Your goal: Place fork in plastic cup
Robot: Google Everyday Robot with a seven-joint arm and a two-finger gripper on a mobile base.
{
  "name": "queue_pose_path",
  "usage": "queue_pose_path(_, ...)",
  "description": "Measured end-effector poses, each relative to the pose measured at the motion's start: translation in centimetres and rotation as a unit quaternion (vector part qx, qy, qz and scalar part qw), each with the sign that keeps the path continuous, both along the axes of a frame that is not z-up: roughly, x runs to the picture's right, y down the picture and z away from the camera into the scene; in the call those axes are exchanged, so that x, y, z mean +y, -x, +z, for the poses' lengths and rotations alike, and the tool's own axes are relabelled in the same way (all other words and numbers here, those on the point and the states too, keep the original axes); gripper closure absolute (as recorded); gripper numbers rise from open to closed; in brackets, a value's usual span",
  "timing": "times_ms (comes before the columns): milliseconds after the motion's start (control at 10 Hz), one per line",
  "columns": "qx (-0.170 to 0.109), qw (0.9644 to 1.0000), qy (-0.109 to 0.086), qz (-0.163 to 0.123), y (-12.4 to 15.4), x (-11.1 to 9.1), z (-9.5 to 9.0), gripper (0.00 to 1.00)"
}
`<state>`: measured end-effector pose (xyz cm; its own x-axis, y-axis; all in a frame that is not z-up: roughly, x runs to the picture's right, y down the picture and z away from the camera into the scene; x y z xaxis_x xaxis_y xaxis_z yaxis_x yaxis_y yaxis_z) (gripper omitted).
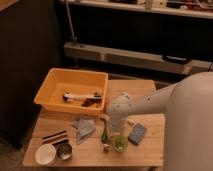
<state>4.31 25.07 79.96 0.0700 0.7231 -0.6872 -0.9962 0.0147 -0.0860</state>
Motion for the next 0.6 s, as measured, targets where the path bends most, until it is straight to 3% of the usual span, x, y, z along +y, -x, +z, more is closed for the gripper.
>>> queue_pose_path(600,-0.019,0.9998,0.003,-0.01,2.9,0.4,0.2,0.47)
